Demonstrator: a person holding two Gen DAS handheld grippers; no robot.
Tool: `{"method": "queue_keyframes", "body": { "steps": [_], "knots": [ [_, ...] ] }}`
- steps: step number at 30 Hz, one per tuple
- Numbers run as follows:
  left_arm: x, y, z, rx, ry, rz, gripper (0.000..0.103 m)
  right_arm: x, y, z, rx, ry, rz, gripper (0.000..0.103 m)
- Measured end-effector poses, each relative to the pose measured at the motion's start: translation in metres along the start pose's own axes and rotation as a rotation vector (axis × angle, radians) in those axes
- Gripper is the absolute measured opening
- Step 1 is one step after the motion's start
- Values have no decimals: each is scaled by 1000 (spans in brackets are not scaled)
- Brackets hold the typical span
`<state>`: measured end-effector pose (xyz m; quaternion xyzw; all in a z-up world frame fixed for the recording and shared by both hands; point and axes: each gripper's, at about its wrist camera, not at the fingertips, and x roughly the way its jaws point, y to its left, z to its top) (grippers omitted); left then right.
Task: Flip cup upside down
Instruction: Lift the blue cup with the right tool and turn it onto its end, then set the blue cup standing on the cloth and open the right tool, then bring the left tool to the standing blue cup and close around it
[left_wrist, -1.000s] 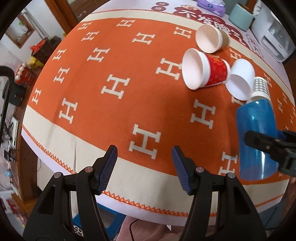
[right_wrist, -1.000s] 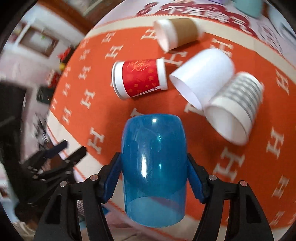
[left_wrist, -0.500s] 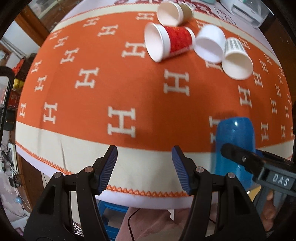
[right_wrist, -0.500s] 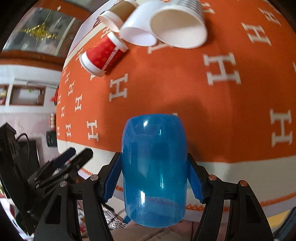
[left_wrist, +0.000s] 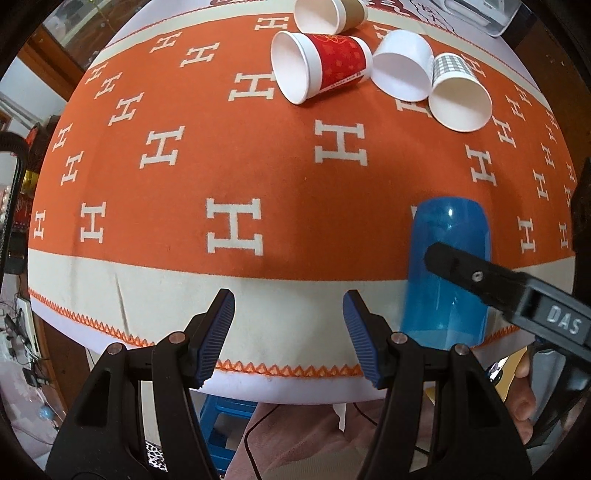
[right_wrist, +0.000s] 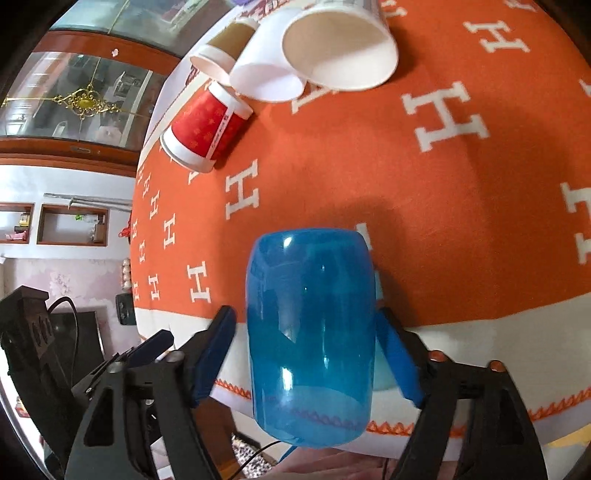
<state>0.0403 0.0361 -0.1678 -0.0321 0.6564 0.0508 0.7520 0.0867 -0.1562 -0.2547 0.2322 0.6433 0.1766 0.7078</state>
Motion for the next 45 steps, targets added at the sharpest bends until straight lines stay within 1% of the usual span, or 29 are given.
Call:
{"method": "queue_keyframes", "body": {
  "steps": [7, 16, 21, 26, 27, 30, 32, 35, 39, 45],
  "knots": [
    [-5, -6, 4, 26, -1, -20, 58, -30, -3, -9, -2, -43, 6, 85],
    [-21, -28, 9, 56, -2, -90, 58, -76, -19, -35, -14, -90, 18, 85],
    [-31, -42, 8, 76, 0, -132, 58, -111, -28, -54, -48, -155, -23, 85],
    [-34, -54, 9, 95, 9, -184, 59, -133, -44, -71, -51, -207, -80, 85],
    [-34, -56, 10, 97, 15, -201, 60, -134, -47, -72, -47, -214, -87, 85],
    [-33, -59, 13, 93, 36, -274, 63, -140, -60, -76, -24, -229, -94, 80],
    [-31, -64, 16, 96, 53, -311, 65, -143, -67, -77, -12, -243, -98, 73],
    [-26, -76, 24, 144, 80, -349, 69, -141, -72, -77, -8, -260, -101, 70],
    [-20, -90, 32, 192, 91, -353, 73, -136, -83, -80, 19, -262, -64, 70],
    [5, -103, 44, 198, 168, -345, 74, -133, -102, -84, 67, -275, -28, 70]
  ]
}}
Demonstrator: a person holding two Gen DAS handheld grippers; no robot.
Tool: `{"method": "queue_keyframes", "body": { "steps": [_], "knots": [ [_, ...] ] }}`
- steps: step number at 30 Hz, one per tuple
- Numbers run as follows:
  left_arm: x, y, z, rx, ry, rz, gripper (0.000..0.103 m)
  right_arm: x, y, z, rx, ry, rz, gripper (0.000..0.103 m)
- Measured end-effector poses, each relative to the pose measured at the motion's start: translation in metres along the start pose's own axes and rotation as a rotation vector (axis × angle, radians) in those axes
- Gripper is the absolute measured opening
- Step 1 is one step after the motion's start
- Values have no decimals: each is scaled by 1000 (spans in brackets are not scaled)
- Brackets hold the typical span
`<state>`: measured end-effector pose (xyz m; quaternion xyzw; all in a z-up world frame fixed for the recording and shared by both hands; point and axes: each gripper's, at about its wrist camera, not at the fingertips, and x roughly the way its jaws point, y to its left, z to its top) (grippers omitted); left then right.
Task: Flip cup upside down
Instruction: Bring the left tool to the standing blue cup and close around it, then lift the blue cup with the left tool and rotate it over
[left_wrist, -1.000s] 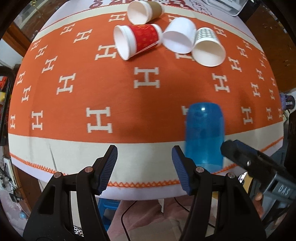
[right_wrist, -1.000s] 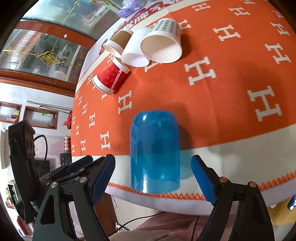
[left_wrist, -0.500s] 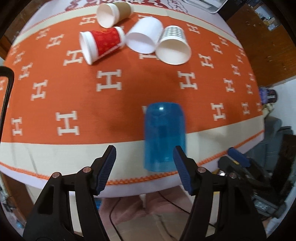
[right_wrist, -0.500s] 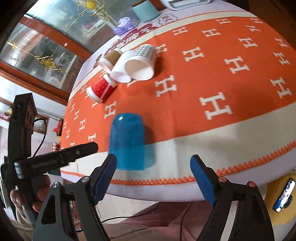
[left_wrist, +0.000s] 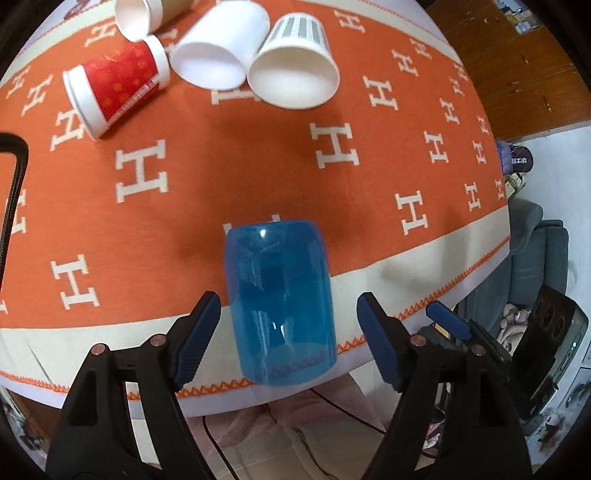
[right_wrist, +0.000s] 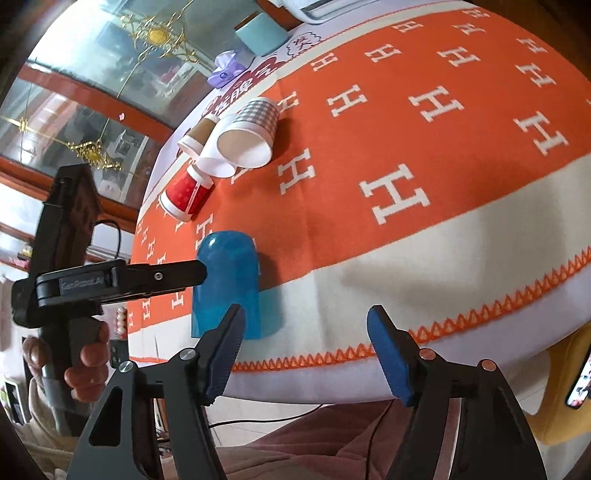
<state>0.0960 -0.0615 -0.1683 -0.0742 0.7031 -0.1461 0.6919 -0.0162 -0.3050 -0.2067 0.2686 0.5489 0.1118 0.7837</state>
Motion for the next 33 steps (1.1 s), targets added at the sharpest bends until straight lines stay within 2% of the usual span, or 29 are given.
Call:
{"method": "queue_keyframes", "body": {
  "steps": [3, 16, 20, 28, 33],
  "knots": [
    [13, -1, 4, -6, 29, 4, 75, 0, -6, 0, 8, -2, 5, 70],
    [61, -22, 17, 53, 91, 132, 75, 12, -22, 2, 21, -10, 49, 70],
    [74, -30, 17, 93, 122, 181, 70, 16, -31, 2, 40, -14, 59, 70],
    [75, -42, 21, 135, 70, 236, 69, 16, -41, 0, 55, -14, 54, 70],
    [57, -40, 20, 159, -4, 218, 69, 16, -39, 1, 42, -5, 38, 70]
  ]
}}
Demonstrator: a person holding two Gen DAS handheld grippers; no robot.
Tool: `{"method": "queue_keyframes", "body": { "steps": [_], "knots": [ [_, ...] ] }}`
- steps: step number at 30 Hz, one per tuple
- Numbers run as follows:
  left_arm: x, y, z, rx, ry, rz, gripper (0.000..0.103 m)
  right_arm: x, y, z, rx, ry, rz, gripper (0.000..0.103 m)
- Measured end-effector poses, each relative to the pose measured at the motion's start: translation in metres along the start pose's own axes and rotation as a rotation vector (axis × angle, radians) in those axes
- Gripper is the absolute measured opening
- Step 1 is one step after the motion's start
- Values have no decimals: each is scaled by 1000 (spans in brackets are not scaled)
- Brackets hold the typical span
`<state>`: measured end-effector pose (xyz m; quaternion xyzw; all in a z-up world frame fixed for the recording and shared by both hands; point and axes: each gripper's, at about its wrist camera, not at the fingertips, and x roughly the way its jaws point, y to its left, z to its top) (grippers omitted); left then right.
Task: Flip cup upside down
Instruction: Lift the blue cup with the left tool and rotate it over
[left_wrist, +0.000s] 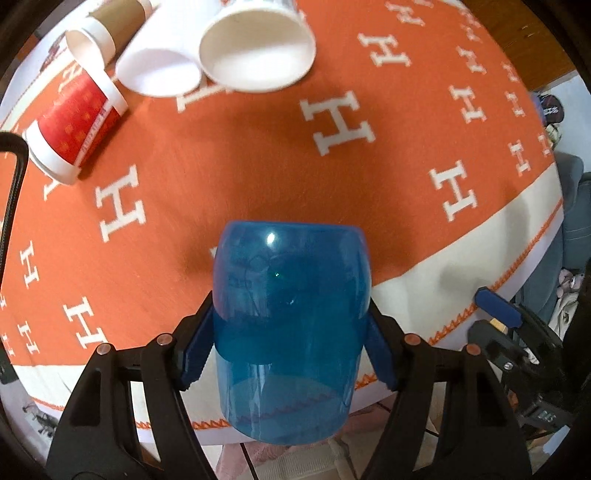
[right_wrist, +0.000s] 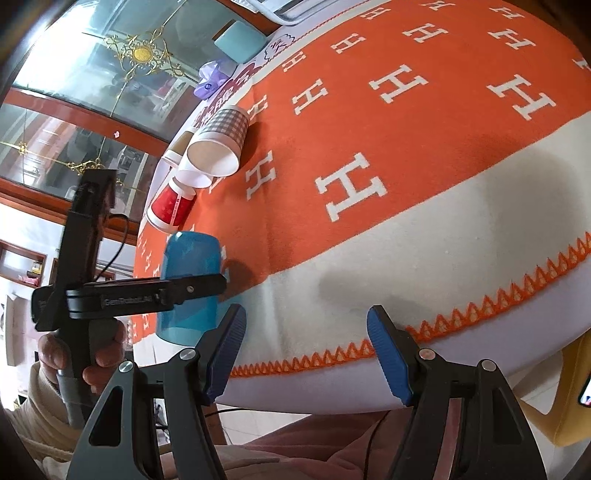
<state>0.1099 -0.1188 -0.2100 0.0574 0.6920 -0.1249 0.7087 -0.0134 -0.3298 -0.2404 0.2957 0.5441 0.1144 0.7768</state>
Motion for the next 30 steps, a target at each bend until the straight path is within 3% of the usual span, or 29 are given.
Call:
{"method": "queue_keyframes", "body": {
  "steps": [7, 14, 21, 25, 30],
  "knots": [
    [-29, 11, -4, -43, -165, -32, 69, 5, 15, 7, -43, 0, -22, 70],
    [-55, 44, -14, -168, -384, -14, 69, 20, 30, 13, -74, 14, -70, 70],
    [-44, 58, -29, -229, -594, -11, 69, 37, 47, 11, -112, 14, -124, 66],
    [-42, 49, -38, -196, -743, 17, 69, 40, 53, 8, -130, -5, -142, 66],
    [-23, 39, -52, -162, -753, 33, 69, 42, 57, 3, -145, -5, -157, 66]
  ]
}}
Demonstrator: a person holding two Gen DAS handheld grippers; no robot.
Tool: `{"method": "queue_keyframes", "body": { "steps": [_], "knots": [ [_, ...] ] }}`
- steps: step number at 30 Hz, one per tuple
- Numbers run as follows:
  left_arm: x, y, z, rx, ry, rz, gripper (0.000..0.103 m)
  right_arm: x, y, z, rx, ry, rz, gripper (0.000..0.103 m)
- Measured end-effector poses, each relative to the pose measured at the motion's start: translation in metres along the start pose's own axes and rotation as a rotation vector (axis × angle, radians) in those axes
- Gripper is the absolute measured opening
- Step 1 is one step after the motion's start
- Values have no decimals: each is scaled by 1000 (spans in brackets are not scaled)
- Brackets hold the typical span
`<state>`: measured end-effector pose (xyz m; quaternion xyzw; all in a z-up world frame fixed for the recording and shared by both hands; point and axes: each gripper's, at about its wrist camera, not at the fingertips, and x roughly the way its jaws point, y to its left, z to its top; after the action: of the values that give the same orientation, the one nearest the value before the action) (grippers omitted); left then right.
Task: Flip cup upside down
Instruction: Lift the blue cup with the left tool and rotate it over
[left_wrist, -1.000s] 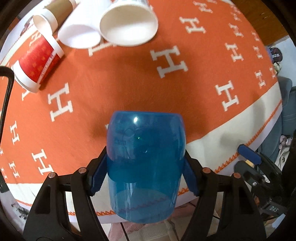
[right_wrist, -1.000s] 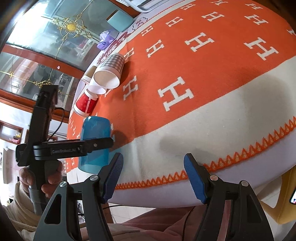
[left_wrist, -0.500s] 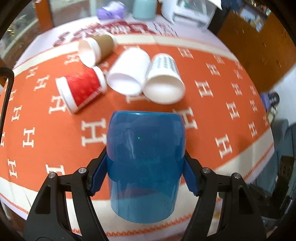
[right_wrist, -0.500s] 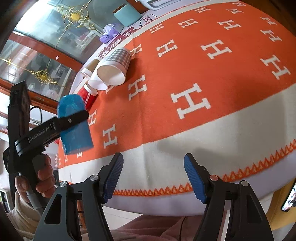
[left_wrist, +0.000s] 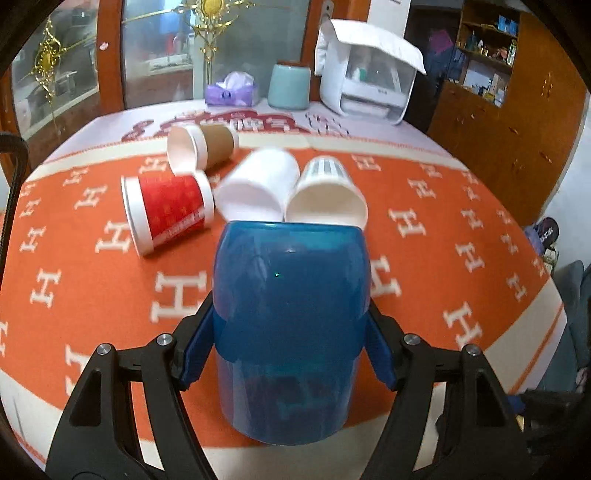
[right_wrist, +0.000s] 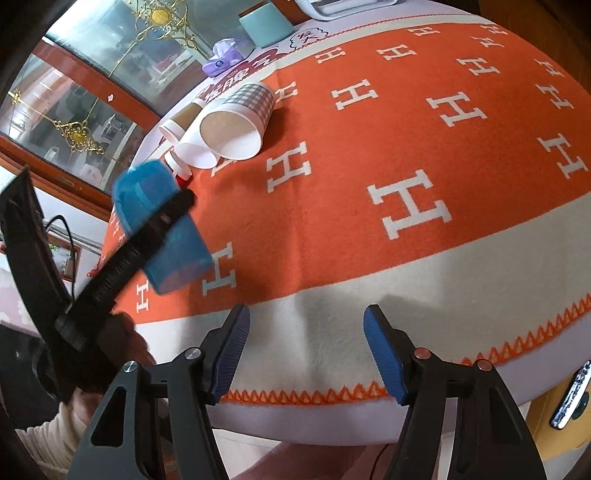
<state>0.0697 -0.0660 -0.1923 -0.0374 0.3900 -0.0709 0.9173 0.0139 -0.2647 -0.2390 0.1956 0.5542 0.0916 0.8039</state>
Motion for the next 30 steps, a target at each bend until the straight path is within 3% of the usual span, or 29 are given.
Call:
{"method": "queue_keyframes", "body": {
  "steps": [7, 13, 20, 25, 30],
  "knots": [
    [-23, -16, -33, 101, -73, 37, 69, 3, -4, -8, -59, 30, -9, 66],
    [-34, -20, -53, 105, -81, 66, 69, 1, -4, -10, -125, 20, -33, 66],
    [-38, -19, -53, 88, -41, 83, 71, -3, -2, -5, -163, -8, -34, 66],
    [-42, -20, -51, 87, -17, 90, 84, -4, 4, -1, -186, -23, -36, 66],
    [-44, -19, -48, 91, -10, 88, 85, -8, 9, -1, -203, -48, -32, 66]
  ]
}}
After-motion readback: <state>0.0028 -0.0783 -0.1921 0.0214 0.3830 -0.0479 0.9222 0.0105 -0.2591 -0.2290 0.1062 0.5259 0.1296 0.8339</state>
